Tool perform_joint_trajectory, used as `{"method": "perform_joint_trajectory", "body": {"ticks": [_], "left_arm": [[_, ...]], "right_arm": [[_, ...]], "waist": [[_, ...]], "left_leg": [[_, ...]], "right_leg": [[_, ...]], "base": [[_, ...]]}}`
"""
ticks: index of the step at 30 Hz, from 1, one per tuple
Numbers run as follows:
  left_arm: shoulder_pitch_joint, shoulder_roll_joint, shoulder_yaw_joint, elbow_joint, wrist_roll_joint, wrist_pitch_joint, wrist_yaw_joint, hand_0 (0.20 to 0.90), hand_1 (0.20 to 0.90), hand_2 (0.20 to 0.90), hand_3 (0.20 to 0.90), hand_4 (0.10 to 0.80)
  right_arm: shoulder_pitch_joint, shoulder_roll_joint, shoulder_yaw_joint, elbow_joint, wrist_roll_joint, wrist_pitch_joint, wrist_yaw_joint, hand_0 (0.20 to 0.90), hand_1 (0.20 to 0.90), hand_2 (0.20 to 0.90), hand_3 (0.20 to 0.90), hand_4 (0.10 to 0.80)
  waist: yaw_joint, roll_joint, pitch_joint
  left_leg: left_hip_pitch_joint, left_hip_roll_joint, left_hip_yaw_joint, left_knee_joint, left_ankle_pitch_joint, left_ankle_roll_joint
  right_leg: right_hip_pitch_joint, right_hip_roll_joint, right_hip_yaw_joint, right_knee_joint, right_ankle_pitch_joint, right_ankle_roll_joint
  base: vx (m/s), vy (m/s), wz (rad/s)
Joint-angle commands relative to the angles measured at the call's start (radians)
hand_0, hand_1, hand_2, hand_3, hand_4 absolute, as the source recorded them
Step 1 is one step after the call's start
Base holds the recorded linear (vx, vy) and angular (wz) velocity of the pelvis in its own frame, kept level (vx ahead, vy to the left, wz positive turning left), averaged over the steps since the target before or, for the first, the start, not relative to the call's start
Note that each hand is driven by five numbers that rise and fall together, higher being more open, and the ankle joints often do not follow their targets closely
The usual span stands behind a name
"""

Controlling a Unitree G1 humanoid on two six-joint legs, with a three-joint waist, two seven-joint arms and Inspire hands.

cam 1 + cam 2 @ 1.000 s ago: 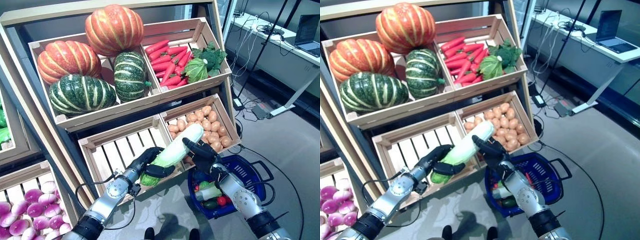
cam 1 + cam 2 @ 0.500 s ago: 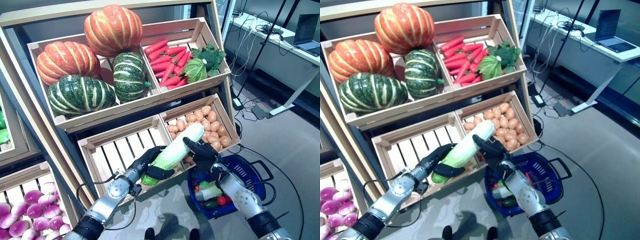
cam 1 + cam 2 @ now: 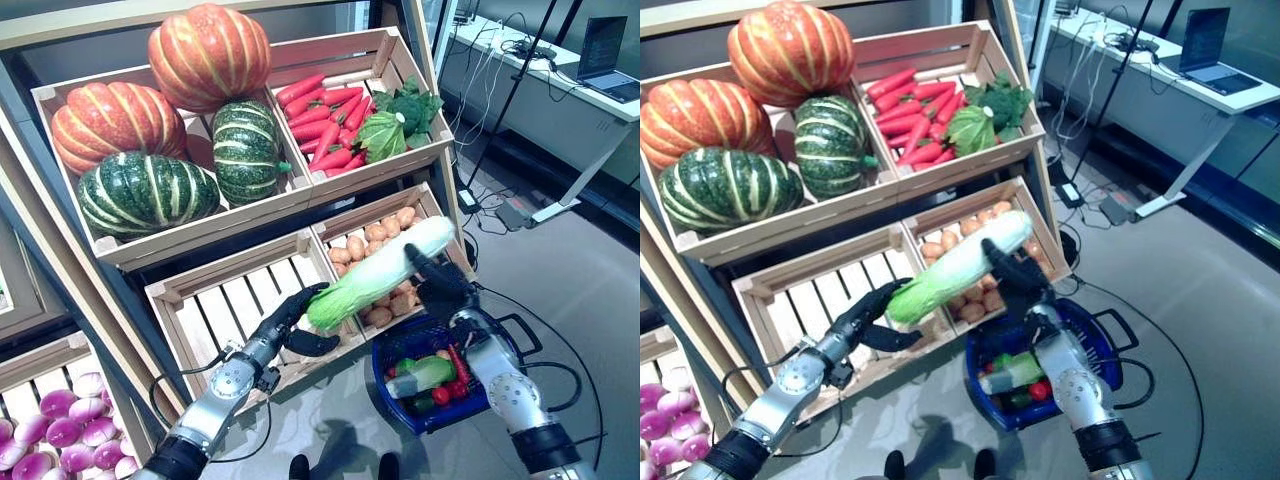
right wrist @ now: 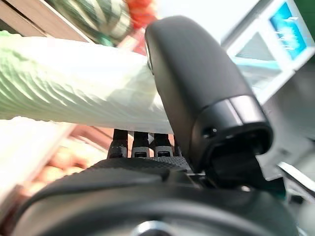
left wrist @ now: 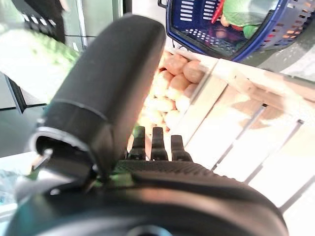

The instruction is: Put vegetables into the basket

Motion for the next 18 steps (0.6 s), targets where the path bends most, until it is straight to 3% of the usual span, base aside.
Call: {"method": "perform_joint_trajectory", "body": {"ticks": [1, 11, 18], "left_arm": [[-0.079, 0.018, 0.060, 0.013, -0.043, -0.113, 0.034, 0.900, 0.900, 0.900, 0.900, 0.800], [-0.049, 0.029, 0.081, 0.006, -0.046, -0.112, 0.051, 0.900, 0.900, 0.900, 0.900, 0.800], [-0.027, 0.043, 0.110, -0.027, -0.064, -0.096, 0.042, 0.900, 0.900, 0.900, 0.900, 0.800]], "right_arm": [[-0.047, 0.000, -0.132, -0.170, -0.032, -0.158, -0.010, 0.300, 0.300, 0.300, 0.300, 0.400], [0.015, -0.048, -0.248, -0.070, -0.190, -0.254, -0.166, 0.300, 0.300, 0.300, 0.300, 0.400], [0.062, -0.051, -0.289, 0.059, -0.227, -0.274, -0.281, 0.300, 0.300, 0.300, 0.300, 0.400]], "waist": [[-0.026, -0.031, -0.038], [-0.040, -0.037, -0.035], [-0.042, -0.041, -0.026]], "left_leg": [[0.007, -0.002, -0.023, 0.002, -0.075, -0.011], [0.000, 0.007, -0.009, 0.002, -0.072, -0.013], [-0.008, 0.013, -0.007, 0.002, -0.061, -0.016]], "right_leg": [[0.050, -0.047, -0.019, 0.005, -0.011, 0.053], [0.042, -0.044, -0.009, 0.005, -0.010, 0.053], [0.040, -0.039, -0.012, 0.005, -0.008, 0.050]], "base": [[0.021, 0.007, -0.06], [0.013, 0.001, -0.04], [0.046, -0.031, -0.02]]}}
